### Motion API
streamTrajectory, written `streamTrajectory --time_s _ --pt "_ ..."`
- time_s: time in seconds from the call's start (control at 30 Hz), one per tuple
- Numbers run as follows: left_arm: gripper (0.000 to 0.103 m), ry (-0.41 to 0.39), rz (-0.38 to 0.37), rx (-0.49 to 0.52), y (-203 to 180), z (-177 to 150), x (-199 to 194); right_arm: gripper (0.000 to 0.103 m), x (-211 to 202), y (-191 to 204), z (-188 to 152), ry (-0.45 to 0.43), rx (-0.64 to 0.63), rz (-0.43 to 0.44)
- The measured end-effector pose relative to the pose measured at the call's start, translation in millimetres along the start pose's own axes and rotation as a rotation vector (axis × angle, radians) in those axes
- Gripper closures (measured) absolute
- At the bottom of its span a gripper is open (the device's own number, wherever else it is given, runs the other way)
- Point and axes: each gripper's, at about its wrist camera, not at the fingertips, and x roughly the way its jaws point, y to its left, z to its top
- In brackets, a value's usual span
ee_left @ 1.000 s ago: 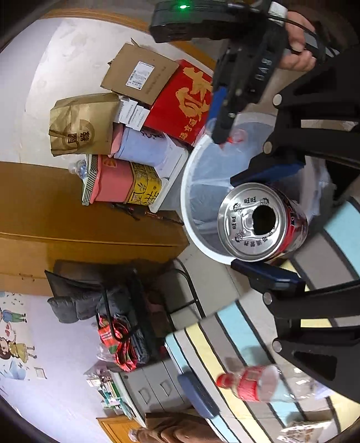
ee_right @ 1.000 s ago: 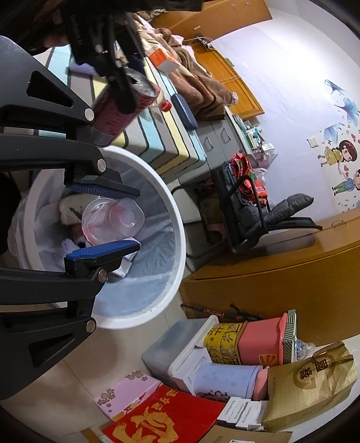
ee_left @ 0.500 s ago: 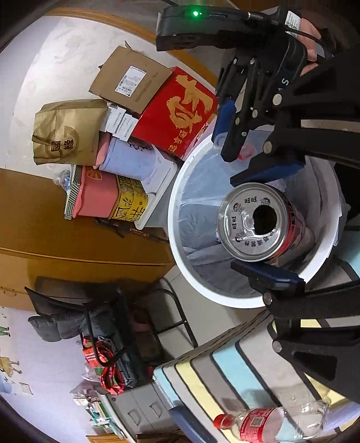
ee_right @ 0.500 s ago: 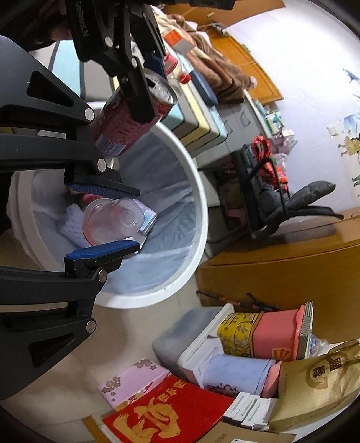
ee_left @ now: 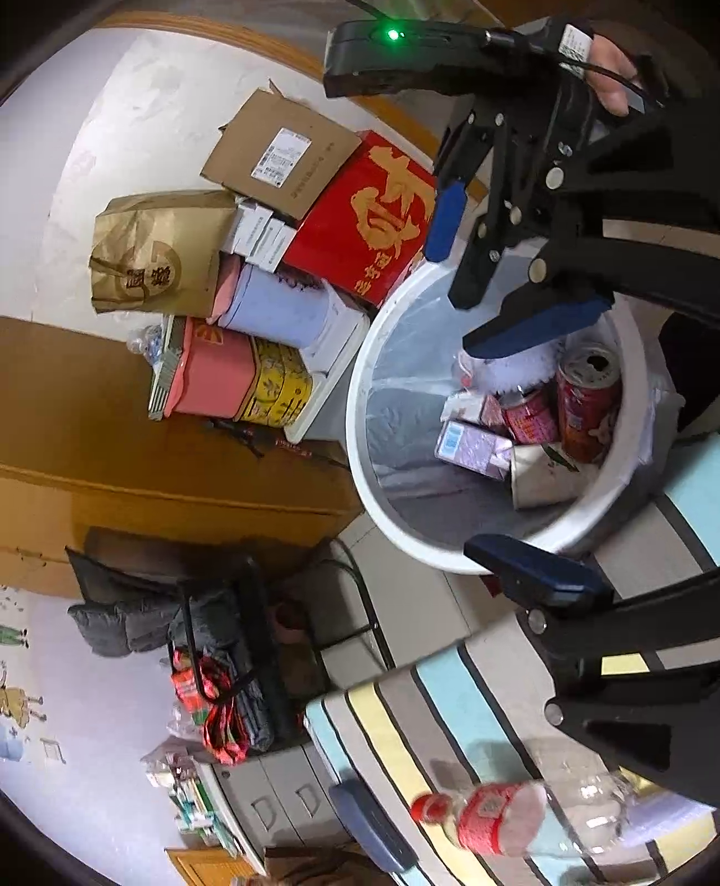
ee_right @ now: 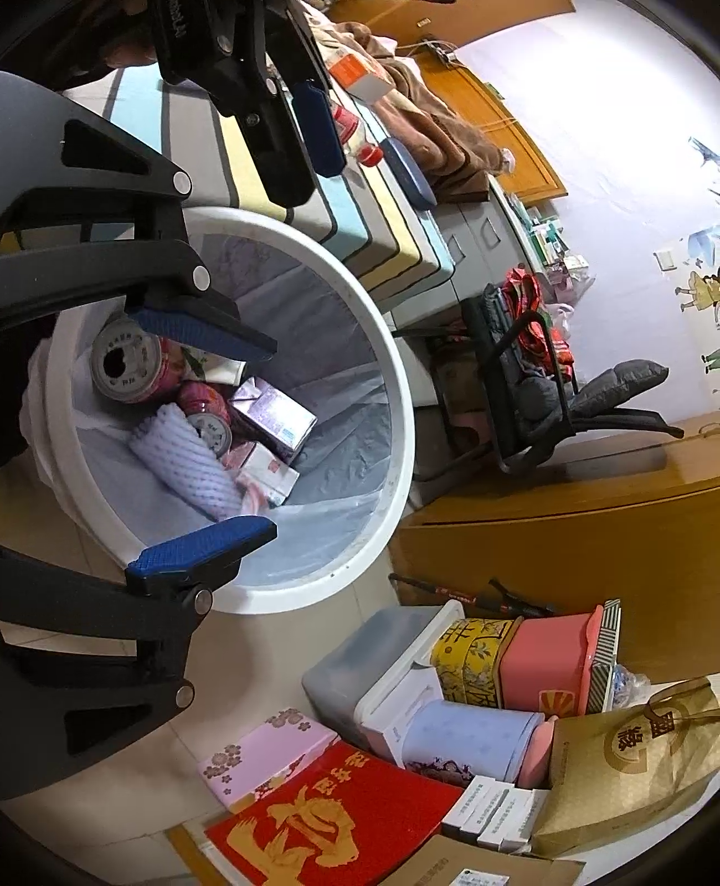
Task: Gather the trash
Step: 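Carry the red can and clear cup over the bin and release both, then move both grippers back to the foam net and plastic bottle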
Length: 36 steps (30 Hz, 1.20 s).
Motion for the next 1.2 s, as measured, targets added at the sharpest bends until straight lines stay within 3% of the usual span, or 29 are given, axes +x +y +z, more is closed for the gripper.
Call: streamTrajectory --time_s 0.53,0.8,1.2 --pt "0.035 -0.068 0.134 -0.074 50.9 -27.9 -63.1 0.043 -11.5 47.8 6.9 -0.065 -0.054 0.061" --pt "0.035 -0.098 0.249 -0.159 94.7 -54.3 -97.1 0.043 -2.7 81.7 9.6 -0.058 -0.094 0.120" --pt "0.034 -0.039 0.333 -0.237 138.4 -93.7 -109.6 0.043 19.8 137.2 20.4 -0.026 -0.164 0.202"
